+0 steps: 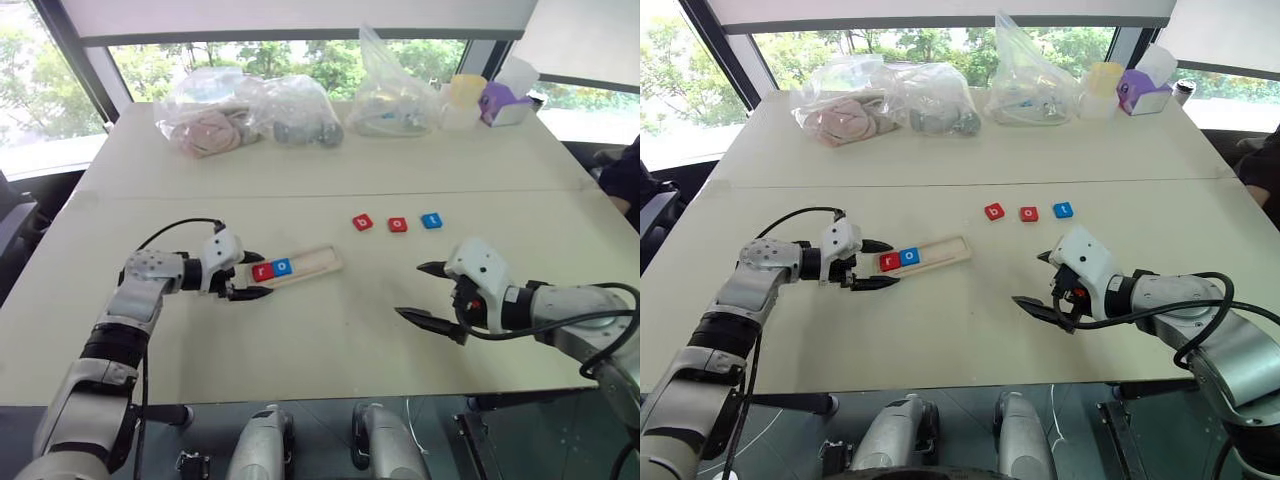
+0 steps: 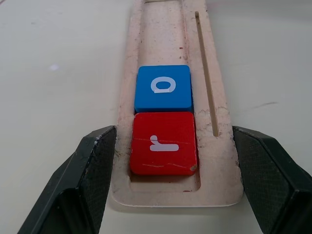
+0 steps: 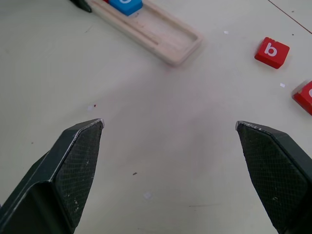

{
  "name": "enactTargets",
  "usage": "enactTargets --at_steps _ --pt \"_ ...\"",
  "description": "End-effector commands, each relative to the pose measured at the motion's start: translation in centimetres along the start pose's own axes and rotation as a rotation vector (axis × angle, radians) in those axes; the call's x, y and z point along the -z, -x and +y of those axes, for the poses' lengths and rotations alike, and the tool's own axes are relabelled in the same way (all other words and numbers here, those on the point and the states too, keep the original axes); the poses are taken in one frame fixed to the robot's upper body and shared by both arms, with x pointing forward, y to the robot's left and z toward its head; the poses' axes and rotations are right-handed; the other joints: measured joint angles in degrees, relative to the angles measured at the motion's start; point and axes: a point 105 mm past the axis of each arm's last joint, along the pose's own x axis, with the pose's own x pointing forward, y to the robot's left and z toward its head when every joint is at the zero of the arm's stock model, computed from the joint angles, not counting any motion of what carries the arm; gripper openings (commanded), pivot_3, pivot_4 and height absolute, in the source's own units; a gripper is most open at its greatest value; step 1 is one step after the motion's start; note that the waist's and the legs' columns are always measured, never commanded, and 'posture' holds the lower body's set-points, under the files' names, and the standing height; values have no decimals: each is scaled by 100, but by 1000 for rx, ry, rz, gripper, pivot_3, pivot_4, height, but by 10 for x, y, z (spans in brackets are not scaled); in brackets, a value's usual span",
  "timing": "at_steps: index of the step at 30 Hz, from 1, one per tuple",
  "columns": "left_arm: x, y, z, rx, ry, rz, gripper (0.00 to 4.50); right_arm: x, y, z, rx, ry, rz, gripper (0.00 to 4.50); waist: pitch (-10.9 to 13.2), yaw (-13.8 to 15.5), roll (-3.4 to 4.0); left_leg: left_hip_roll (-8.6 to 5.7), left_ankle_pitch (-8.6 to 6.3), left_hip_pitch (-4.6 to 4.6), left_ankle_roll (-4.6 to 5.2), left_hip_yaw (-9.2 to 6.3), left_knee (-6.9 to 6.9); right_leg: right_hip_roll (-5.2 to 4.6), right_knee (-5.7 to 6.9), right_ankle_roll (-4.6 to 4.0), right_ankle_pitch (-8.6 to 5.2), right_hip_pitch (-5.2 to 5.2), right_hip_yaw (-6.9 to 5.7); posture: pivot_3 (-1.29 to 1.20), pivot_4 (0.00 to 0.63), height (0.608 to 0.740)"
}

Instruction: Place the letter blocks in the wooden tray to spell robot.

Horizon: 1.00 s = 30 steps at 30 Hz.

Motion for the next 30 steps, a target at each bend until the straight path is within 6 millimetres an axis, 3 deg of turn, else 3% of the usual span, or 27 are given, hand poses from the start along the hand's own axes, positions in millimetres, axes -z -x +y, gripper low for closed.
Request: enactTargets --at_steps 1,6,11,23,30 --pt "-6 -24 -29 139 -48 -17 3127 -11 7 0 14 45 -24 4500 0 7 0 -1 0 0 0 -1 0 -1 -1 0 0 1 0 0 150 740" --pt "-16 -47 -49 214 -116 -43 3127 -11 9 -1 15 51 -20 4500 -1 15 0 -5 0 1 0 -1 0 -4 -6 0 0 6 0 0 150 740" --pt "-20 -55 -54 217 -157 -41 3127 -13 10 1 17 54 -20 4500 -1 12 0 -6 0 2 0 -3 0 -4 -6 1 -1 8 0 0 150 740" --pt "-18 -50 -52 136 -189 48 3127 -10 8 3 15 54 -11 4500 -1 -4 1 -5 -1 28 0 -7 0 -5 -10 22 -16 32 -1 0 150 740" --pt "-25 -47 -63 124 -133 66 3127 -12 5 4 3 55 -17 4500 -1 -11 0 -3 -2 30 0 -6 -4 -4 -10 24 -17 30 -1 0 150 740"
